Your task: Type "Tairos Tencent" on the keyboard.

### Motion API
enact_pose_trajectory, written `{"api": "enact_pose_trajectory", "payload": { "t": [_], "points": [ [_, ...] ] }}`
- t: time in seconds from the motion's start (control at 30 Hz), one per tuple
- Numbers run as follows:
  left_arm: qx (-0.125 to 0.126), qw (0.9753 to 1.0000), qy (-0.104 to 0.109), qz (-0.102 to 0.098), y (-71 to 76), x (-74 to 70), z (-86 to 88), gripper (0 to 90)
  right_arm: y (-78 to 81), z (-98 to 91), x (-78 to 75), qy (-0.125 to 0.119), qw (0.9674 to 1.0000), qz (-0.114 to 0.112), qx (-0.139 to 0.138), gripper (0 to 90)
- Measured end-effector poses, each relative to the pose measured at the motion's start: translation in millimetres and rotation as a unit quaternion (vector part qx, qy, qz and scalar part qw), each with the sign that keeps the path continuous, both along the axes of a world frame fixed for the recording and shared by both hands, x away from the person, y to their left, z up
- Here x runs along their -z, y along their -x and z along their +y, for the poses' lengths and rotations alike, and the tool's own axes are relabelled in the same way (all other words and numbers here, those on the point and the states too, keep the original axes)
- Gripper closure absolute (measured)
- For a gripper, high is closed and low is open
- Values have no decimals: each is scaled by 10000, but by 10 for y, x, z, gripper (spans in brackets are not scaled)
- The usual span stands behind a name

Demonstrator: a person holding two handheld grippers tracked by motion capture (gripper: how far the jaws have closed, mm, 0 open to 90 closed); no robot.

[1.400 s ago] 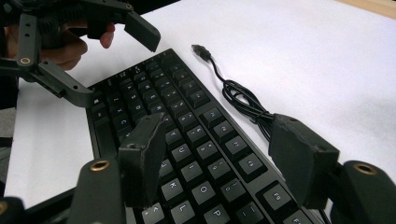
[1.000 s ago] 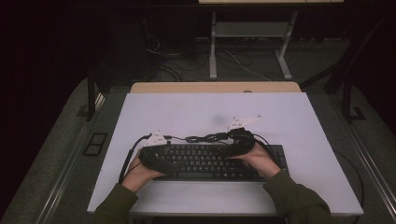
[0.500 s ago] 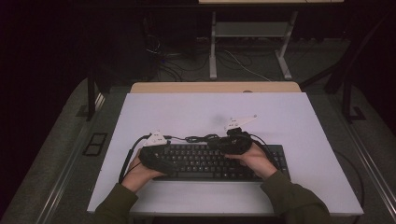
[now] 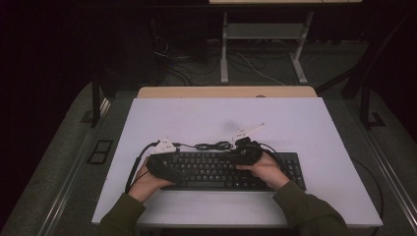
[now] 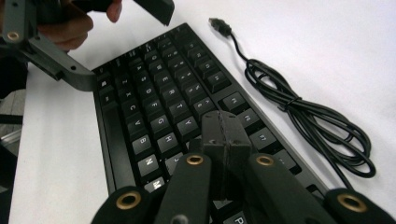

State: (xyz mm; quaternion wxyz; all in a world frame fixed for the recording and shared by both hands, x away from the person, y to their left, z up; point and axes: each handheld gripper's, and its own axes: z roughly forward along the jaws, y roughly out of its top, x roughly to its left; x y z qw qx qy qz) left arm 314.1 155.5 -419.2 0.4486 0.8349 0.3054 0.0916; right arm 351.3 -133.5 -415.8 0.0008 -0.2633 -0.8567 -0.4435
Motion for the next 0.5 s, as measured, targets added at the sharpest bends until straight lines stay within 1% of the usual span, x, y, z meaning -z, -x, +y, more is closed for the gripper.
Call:
{"api": "enact_pose_trajectory", "payload": {
  "t": [0.5],
  "points": [
    [-8,10000,-1,5,-3,2,-1,0,20,82,79,278,9995,69,-100,892]
  ]
}}
